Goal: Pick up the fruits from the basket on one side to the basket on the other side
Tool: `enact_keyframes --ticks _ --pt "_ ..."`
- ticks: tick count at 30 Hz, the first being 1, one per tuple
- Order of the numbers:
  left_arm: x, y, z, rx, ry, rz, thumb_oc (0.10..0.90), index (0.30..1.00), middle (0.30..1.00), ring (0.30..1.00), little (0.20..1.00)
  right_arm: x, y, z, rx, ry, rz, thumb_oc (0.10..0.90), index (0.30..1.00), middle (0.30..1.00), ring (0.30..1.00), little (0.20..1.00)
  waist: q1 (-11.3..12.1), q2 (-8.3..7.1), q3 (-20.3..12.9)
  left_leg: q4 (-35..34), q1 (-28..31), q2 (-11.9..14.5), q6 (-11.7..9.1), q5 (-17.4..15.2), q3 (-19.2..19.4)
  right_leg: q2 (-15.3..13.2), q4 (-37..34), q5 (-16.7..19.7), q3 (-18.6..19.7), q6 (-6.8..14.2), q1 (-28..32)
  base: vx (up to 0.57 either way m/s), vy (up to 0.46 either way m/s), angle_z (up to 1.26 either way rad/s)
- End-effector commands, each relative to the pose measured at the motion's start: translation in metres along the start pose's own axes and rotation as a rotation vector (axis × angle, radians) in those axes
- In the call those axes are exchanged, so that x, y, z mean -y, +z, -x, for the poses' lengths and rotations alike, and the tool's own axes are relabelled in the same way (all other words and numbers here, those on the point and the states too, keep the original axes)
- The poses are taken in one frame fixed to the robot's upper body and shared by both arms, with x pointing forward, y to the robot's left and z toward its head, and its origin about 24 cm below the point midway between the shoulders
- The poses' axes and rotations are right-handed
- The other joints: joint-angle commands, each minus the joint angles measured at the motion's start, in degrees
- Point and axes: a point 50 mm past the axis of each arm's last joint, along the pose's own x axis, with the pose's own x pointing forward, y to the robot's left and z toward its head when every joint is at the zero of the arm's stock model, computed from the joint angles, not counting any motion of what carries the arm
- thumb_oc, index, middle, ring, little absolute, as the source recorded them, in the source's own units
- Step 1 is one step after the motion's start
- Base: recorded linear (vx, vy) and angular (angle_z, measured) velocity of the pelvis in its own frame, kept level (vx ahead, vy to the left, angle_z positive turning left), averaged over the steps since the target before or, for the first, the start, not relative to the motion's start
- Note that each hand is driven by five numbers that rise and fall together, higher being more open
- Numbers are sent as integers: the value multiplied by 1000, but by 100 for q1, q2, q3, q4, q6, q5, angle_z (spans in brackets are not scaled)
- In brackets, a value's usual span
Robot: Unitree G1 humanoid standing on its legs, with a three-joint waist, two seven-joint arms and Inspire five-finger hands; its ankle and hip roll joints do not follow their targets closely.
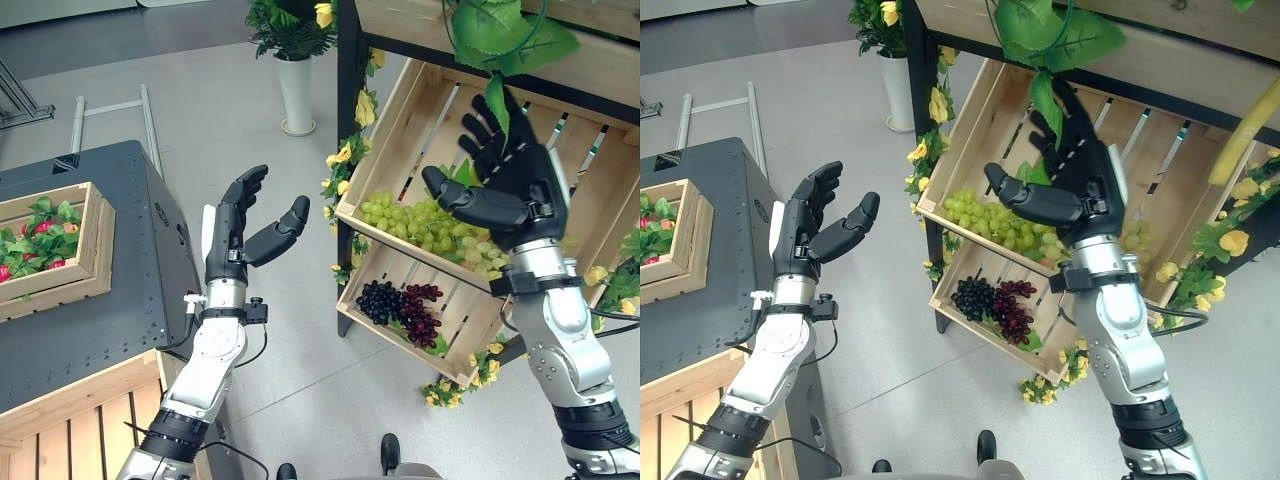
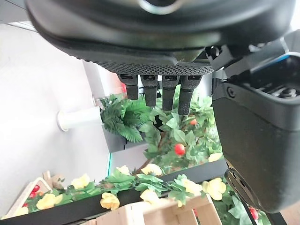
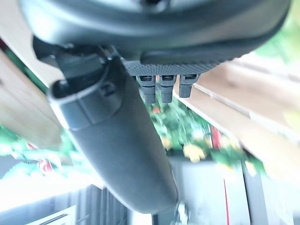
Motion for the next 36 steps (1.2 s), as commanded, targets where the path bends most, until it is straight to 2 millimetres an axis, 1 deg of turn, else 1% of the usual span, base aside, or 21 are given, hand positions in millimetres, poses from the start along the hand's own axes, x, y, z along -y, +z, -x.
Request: enact_keyframes --ticks 1,2,8,9,11,13,17,18,20,21,22,24,25,26,28,29,30,31,32,33,36 --pt "-5 47 -17 278 47 -7 800 900 900 900 900 -16 31 -5 228 149 -72 800 900 900 900 900 84 -93 -519 50 -129 -207 127 -205 -95 -265 24 -316 -214 157 474 14 90 6" --pt "-5 47 -16 277 57 -11 800 900 900 900 900 -22 23 -4 203 191 -115 800 900 900 900 900 160 -96 -518 50 -168 -250 141 -206 -183 -279 24 -336 -286 153 507 10 62 10" --pt "-8 40 -14 256 82 -21 800 900 900 900 900 -37 0 -1 110 320 -230 800 900 900 900 900 352 -95 -497 50 -215 -452 218 -233 -378 -370 130 -404 -478 170 545 10 130 23" --pt "-9 36 -12 226 86 -15 800 900 900 900 900 -40 -11 2 65 342 -249 800 900 900 900 900 423 -89 -486 50 -232 -537 268 -255 -460 -419 231 -457 -517 188 542 20 188 22" --pt "-10 30 -11 195 89 -15 800 900 900 900 900 -42 -20 5 35 363 -228 800 900 900 900 900 476 -81 -474 50 -224 -614 315 -299 -548 -451 365 -548 -545 212 549 34 171 21" --pt "-13 22 -6 146 97 -20 800 900 900 900 900 -45 -34 12 -38 407 -237 800 900 900 900 900 536 -40 -407 50 -219 -719 434 -280 -641 -516 958 -696 -569 268 369 19 175 35" --pt "-21 10 1 97 97 -26 800 900 900 900 900 -56 -54 29 -135 540 -257 800 900 900 900 900 559 -26 -261 50 -195 -887 608 -231 -771 -570 2128 -493 -449 451 -203 1 85 27" --pt "-22 8 1 85 89 -19 800 900 900 900 900 -56 -57 31 -151 553 -240 800 900 900 900 900 562 -32 -248 50 -195 -906 614 -224 -808 -558 2169 -483 -406 455 -248 26 -20 29" --pt "-22 -2 2 18 73 35 800 900 900 900 900 -55 -68 37 -220 584 -203 800 900 900 900 900 563 -41 -227 50 -204 -924 603 -200 -915 -522 1963 -476 -291 438 -246 41 -99 32" --pt "-18 -12 5 -42 50 61 800 900 900 900 900 -51 -83 44 -298 587 -148 800 900 900 900 900 551 -42 -214 50 -225 -920 568 -195 -1065 -486 1405 -477 -103 381 -130 32 -186 52" --pt "-14 -19 7 -75 33 82 800 900 900 900 900 -48 -90 47 -342 589 -125 800 900 900 900 900 537 -53 -205 50 -254 -928 550 -206 -1135 -479 1006 -403 32 366 -76 11 -221 62" --pt "-9 -29 12 -128 14 112 800 900 900 900 900 -39 -103 53 -416 567 -66 800 900 900 900 900 525 -81 -187 50 -305 -953 531 -226 -1243 -444 492 -200 245 364 -38 -16 -197 74" --pt "-8 -32 13 -149 8 115 800 900 900 900 900 -37 -106 54 -434 562 -57 800 900 900 900 900 524 -86 -184 50 -314 -956 528 -231 -1260 -437 425 -162 276 364 -31 -21 -267 63" --pt "-5 -45 22 -229 -30 176 800 900 900 900 900 -33 -121 62 -519 533 -48 800 900 900 900 900 532 -97 -143 50 -327 -925 513 -233 -1327 -390 427 -99 352 376 -109 -7 -284 55" --pt "-1 -64 37 -319 -68 189 800 900 900 900 900 -24 -141 79 -616 455 -35 800 900 900 900 900 569 -126 -137 50 -329 -855 459 -223 -1325 -315 366 -138 290 334 -9 17 -293 48" --pt "0 -67 39 -338 -78 201 800 900 900 900 900 -22 -144 81 -635 432 -35 800 900 900 900 900 573 -129 -137 50 -327 -839 450 -214 -1326 -299 349 -143 276 322 16 38 -268 30" --pt "6 -79 52 -406 -109 229 800 900 900 900 900 -18 -156 95 -700 364 -54 800 900 900 900 900 574 -151 -146 50 -341 -769 406 -181 -1329 -231 223 -136 215 275 99 51 -294 15" --pt "12 -93 67 -493 -206 311 800 900 900 900 900 -12 -170 115 -782 265 -47 800 900 900 900 900 530 -167 -166 50 -368 -671 342 -131 -1270 -177 130 -141 174 240 173 46 -296 13" --pt "17 -99 74 -517 -255 318 800 900 900 900 900 -7 -174 123 -808 230 -35 800 900 900 900 900 496 -163 -180 50 -390 -586 305 -89 -1177 -170 102 -147 89 219 197 25 -244 15" --pt "27 -111 87 -597 -359 300 800 900 900 900 900 -2 -185 139 -900 155 -63 800 900 900 900 900 398 -133 -194 50 -425 -430 238 -4 -987 -152 98 -169 -46 193 217 -7 -123 18" --pt "39 -131 104 -725 -506 281 800 900 900 900 900 10 -199 168 -1030 82 4 800 900 900 900 900 234 -32 -212 50 -524 -286 159 105 -772 -161 96 -214 -238 163 210 -30 -32 41"
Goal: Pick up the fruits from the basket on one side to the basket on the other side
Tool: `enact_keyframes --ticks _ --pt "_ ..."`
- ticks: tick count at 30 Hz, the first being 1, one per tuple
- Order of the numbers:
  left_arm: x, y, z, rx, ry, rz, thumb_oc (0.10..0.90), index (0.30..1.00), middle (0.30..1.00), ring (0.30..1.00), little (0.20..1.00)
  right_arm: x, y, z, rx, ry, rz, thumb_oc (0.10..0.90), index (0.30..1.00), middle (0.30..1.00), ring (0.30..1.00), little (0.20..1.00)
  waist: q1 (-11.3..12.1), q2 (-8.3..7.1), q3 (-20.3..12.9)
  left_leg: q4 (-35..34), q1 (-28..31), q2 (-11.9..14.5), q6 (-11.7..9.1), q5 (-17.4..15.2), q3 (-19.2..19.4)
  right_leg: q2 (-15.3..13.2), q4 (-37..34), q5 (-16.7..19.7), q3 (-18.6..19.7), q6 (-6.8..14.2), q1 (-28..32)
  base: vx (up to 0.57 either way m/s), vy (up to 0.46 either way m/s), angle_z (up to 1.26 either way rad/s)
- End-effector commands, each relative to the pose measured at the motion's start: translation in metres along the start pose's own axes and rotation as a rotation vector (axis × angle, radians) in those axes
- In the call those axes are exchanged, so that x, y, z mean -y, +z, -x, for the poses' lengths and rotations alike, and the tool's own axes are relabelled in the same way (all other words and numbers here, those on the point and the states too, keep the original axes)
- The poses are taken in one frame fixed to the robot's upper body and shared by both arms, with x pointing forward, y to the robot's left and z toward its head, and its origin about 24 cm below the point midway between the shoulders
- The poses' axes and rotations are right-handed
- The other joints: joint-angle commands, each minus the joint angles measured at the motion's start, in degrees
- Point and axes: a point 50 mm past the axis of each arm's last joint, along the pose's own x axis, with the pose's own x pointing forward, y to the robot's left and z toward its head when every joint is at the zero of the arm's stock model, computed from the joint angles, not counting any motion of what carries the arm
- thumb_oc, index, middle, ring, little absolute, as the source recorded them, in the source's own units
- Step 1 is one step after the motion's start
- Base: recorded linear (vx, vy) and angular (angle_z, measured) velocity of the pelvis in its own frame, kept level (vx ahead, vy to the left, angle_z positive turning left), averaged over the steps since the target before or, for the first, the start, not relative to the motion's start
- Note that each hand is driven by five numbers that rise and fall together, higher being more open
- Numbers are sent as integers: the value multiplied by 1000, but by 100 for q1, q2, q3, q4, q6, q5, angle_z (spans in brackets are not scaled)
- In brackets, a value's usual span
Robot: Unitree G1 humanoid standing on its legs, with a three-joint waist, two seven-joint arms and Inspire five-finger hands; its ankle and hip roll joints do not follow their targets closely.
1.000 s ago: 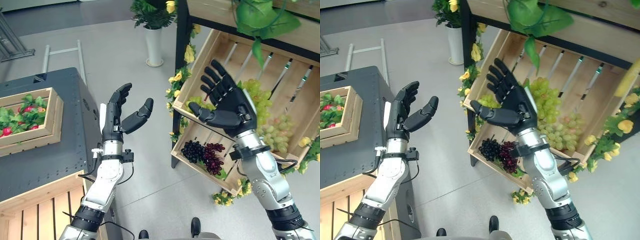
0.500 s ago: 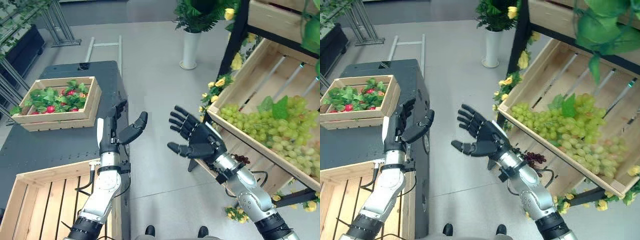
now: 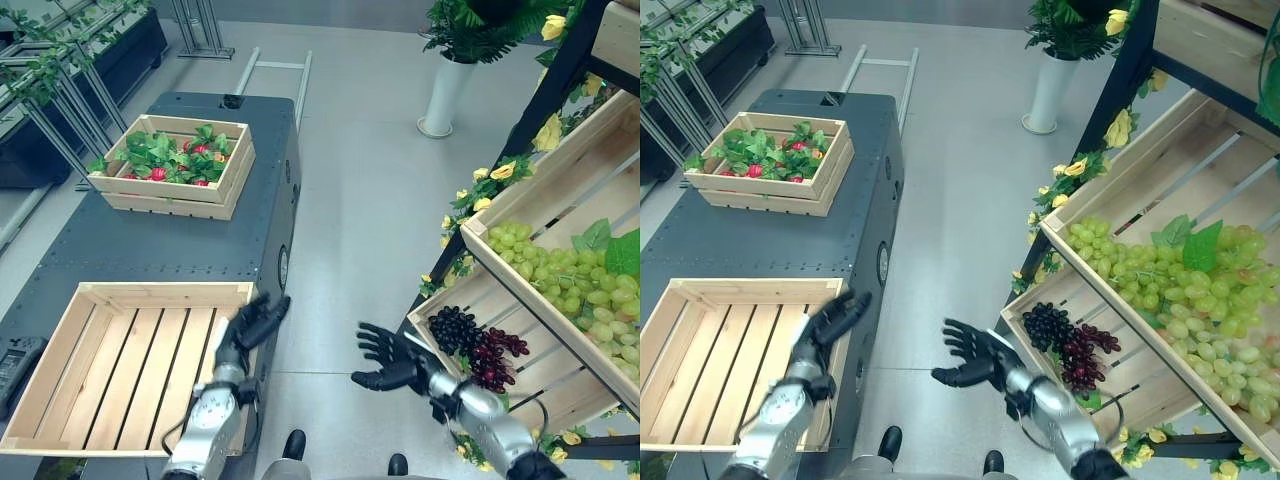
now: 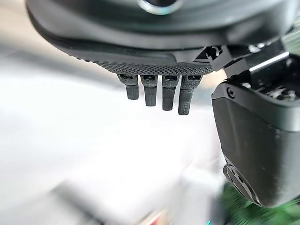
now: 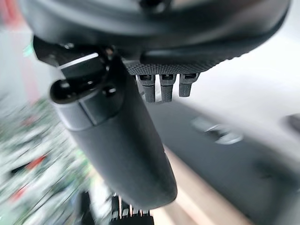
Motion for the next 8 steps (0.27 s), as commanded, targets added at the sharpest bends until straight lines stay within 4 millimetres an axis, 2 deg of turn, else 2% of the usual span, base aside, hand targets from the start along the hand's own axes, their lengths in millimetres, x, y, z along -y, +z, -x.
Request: enact_keyframes --ticks 1,2,5,6,8 --pt "25 24 -25 45 -258 -107 800 900 900 900 900 0 9 -7 43 -59 30 800 900 900 900 900 -178 122 -385 48 176 -83 51 -323 595 51 127 418 -74 -117 -411 -4 51 41" --pt "23 9 -27 -47 -280 -108 800 900 900 900 900 7 -7 -6 -24 -126 7 800 900 900 900 900 -208 166 -384 48 210 -97 53 -345 637 18 164 381 -93 -107 -397 22 66 22" --pt "20 -10 -25 -161 -298 -169 800 900 900 900 900 19 -32 -1 -149 -226 -27 800 900 900 900 900 -237 237 -382 48 307 -130 79 -393 664 -34 209 335 -68 -99 -337 55 73 -8" --pt "17 -22 -21 -224 -292 -167 800 900 900 900 900 26 -46 5 -212 -285 -6 800 900 900 900 900 -241 273 -392 48 372 -144 93 -424 677 -53 237 308 -31 -92 -300 83 94 -1" --pt "15 -38 -15 -300 -304 -204 800 900 900 900 900 28 -61 11 -288 -308 -19 800 900 900 900 900 -256 306 -399 48 468 -157 112 -488 708 -83 231 278 9 -78 -222 96 105 -4"
